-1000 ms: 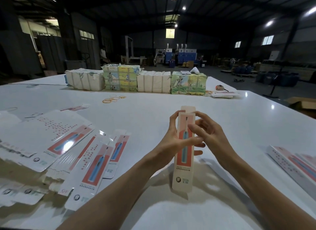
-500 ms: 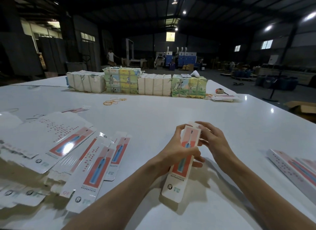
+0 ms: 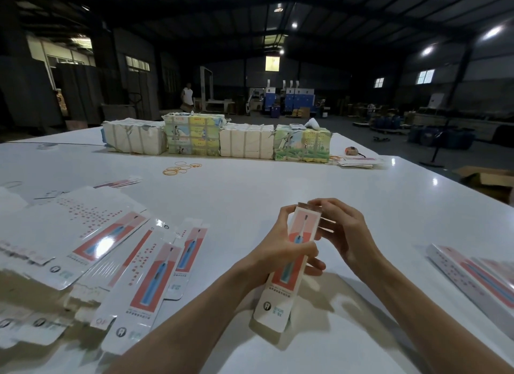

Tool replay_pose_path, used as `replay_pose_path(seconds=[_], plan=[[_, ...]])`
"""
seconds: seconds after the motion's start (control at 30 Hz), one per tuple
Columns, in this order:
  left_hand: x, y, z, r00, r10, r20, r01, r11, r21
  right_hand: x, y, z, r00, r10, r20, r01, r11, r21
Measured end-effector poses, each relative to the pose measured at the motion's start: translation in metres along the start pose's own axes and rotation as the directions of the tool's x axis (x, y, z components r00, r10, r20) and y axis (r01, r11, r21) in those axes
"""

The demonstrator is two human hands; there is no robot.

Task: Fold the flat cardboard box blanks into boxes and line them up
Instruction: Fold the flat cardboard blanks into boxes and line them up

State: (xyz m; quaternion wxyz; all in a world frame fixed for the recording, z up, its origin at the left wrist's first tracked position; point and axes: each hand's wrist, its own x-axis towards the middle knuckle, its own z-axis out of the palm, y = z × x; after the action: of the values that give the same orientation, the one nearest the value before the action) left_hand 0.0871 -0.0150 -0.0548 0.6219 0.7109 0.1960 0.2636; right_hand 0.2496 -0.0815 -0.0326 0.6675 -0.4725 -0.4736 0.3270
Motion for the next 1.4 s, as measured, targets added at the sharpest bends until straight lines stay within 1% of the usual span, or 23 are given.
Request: replay_pose_path(seconds=[0.07, 0.17, 0.3, 0.37, 0.57, 0.7, 0.83, 0.9, 1.03, 1.1, 1.23, 1.4], plan=[[-0.001, 0.000, -0.003, 1.000, 0.015, -0.001, -0.015, 0.999, 0.043, -0.001, 0.000, 0.003, 0.998, 0.054, -0.028, -0.053, 0.997, 0.049], [-0.001, -0.001, -0.003, 0.999, 0.040, -0.013, -0.039, 0.995, 0.093, 0.001, 0.001, 0.002, 0.992, 0.106, -0.064, -0.102, 0.993, 0.063], [-0.001, -0.002, -0.005, 0.998, 0.058, -0.004, -0.057, 0.991, 0.124, 0.003, 0.001, -0.004, 0.987, 0.109, -0.121, -0.101, 0.992, 0.072], [0.000, -0.004, -0.006, 0.998, 0.067, -0.002, -0.066, 0.987, 0.144, 0.003, 0.002, -0.005, 0.986, 0.109, -0.124, -0.101, 0.992, 0.070], [0.001, -0.003, -0.006, 0.997, 0.081, -0.015, -0.078, 0.984, 0.161, 0.005, 0.000, -0.009, 0.994, 0.106, -0.036, -0.102, 0.990, 0.096], [0.000, -0.006, -0.007, 0.996, 0.088, -0.006, -0.085, 0.981, 0.174, 0.005, -0.001, -0.012, 0.998, 0.053, 0.016, -0.053, 0.999, 0.004], [0.002, -0.007, -0.013, 0.997, 0.071, -0.034, -0.067, 0.991, 0.114, 0.002, 0.001, -0.009, 0.990, 0.069, 0.119, -0.073, 0.997, 0.031], [0.004, -0.009, -0.013, 0.996, 0.071, -0.047, -0.067, 0.994, 0.089, 0.001, 0.006, -0.003, 0.994, 0.046, 0.094, -0.047, 0.999, 0.006], [0.006, -0.011, -0.012, 0.993, 0.078, -0.086, -0.074, 0.996, 0.047, -0.002, 0.010, 0.004, 1.000, -0.014, 0.004, 0.014, 0.994, -0.109], [0.005, -0.011, -0.012, 0.993, 0.084, -0.088, -0.082, 0.996, 0.030, -0.005, 0.008, 0.004, 0.999, -0.043, 0.007, 0.044, 0.988, -0.150], [0.005, -0.011, -0.009, 0.994, 0.065, -0.088, -0.064, 0.998, 0.015, -0.008, 0.007, 0.006, 0.983, -0.184, 0.003, 0.175, 0.933, -0.315], [0.005, -0.012, -0.009, 0.993, 0.063, -0.099, -0.064, 0.998, -0.013, -0.008, 0.011, 0.007, 0.978, -0.210, -0.008, 0.198, 0.932, -0.303]])
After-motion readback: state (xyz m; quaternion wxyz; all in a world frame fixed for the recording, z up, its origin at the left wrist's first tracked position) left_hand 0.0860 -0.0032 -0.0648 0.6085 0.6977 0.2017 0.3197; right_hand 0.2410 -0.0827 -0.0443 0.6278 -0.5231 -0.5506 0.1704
